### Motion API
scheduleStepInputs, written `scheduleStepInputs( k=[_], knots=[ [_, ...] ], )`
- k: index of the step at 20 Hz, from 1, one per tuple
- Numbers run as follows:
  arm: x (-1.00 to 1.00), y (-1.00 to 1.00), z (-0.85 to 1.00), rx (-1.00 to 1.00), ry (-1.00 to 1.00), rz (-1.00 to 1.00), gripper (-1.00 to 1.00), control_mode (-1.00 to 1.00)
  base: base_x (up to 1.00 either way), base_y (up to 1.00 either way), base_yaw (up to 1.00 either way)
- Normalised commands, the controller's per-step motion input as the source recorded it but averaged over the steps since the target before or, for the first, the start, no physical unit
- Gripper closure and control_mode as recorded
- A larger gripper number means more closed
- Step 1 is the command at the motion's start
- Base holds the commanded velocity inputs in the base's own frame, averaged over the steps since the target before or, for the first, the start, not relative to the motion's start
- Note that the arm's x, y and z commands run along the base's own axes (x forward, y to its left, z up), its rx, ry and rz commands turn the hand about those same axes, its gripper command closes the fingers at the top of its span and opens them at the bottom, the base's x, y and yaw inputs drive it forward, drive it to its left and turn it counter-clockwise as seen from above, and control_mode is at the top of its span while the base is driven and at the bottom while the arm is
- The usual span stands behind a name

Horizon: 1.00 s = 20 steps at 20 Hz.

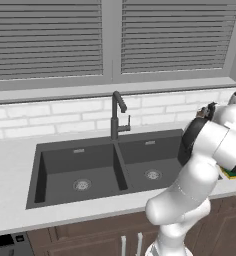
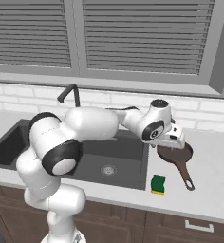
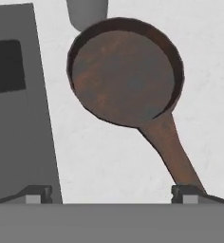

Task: Pick the pan and sponge and place them into the sink. Then turn on the water.

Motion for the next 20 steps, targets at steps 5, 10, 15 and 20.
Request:
scheduleStepInputs(
  k=[5,10,15,20],
  knots=[
    [-0.01,-0.59,-0.3,0.0,0.07,0.15,-1.0,-1.0,0.0,0.0,0.0],
    [-0.01,-0.17,-0.09,0.0,0.1,0.03,-1.0,-1.0,0.0,0.0,0.0],
    [0.0,-0.04,-0.08,0.0,0.09,0.0,-1.0,-1.0,0.0,0.0,0.0],
    [0.0,0.0,-0.3,0.0,0.03,0.0,-1.0,-1.0,0.0,0.0,0.0]
  ],
)
